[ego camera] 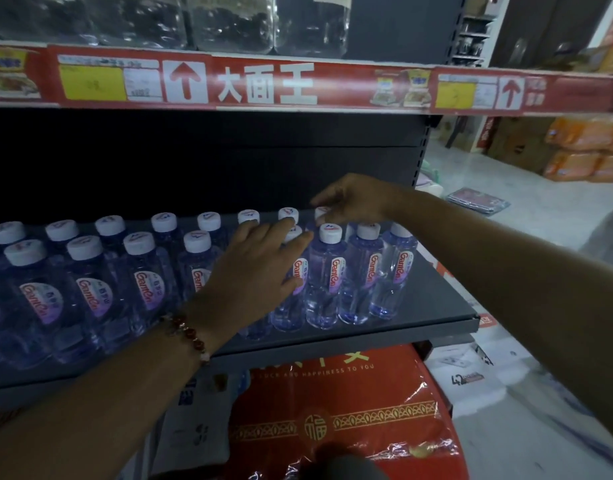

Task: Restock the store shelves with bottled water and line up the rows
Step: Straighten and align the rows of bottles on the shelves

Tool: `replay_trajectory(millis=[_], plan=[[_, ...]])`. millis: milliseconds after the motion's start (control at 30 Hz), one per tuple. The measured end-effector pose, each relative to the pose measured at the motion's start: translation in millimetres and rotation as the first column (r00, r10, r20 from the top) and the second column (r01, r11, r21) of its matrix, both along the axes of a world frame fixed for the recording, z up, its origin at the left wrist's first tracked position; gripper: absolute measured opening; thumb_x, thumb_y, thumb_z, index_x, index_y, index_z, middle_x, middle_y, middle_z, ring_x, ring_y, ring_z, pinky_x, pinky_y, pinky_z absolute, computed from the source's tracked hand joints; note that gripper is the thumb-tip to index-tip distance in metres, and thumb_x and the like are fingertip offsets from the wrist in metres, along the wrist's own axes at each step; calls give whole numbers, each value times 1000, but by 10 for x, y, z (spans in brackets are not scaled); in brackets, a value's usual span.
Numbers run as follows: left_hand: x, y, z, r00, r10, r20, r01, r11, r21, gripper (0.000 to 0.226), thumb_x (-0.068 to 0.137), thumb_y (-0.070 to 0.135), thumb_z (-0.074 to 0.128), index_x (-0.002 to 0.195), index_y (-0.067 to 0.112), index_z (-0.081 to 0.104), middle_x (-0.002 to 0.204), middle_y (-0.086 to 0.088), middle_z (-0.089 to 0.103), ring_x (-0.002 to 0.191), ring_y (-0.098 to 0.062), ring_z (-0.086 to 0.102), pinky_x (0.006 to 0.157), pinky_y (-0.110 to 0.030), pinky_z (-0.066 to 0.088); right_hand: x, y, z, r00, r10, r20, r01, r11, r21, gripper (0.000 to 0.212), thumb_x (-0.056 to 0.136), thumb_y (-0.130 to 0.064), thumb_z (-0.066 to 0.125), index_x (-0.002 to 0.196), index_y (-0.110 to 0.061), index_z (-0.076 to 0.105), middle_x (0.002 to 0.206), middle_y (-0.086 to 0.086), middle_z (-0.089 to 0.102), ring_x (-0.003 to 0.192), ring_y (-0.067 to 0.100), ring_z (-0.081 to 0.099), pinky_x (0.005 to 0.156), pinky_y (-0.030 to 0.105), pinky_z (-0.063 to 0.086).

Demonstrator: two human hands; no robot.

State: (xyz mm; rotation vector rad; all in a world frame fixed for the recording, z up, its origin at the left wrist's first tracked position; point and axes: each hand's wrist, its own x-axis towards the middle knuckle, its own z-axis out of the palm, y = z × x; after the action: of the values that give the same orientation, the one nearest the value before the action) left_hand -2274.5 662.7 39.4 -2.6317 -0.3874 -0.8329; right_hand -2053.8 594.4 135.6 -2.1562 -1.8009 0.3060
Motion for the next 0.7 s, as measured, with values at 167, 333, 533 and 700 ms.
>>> replay_trajectory(millis=[167,333,533,700], plan=[[66,-72,17,995,-44,91,45,999,-8,81,69,39,89,140,13,58,137,-21,58,116,-39,60,102,-53,42,168,-324,106,932,-27,361,27,1000,6,48,95,-36,63,140,-17,57,139,6,61,125,25,58,96,24,39],[195,-125,25,994,-67,91,66,998,17,83,68,42,89,140,15,58,136,-19,59,123,-41,57,106,-51,32,230,-327,-19,928,-68,366,75,997,-6,30,99,-27,57,121,-15,72,120,10,72,110,27,66,84,25,43],[249,-167,-24,996,-46,75,49,998,-36,84,70,41,87,143,14,55,127,-8,66,120,-35,58,101,-44,33,228,-249,-41,966,-132,223,115,990,87,26,92,-15,65,116,-12,74,116,4,74,89,4,57,72,11,34],[245,-189,-71,997,-31,70,35,998,-53,87,71,41,85,146,13,51,124,-8,67,124,-37,55,104,-44,28,216,-235,-59,981,-109,159,95,991,89,24,93,-20,67,115,-18,75,112,-3,74,86,2,59,62,0,34]])
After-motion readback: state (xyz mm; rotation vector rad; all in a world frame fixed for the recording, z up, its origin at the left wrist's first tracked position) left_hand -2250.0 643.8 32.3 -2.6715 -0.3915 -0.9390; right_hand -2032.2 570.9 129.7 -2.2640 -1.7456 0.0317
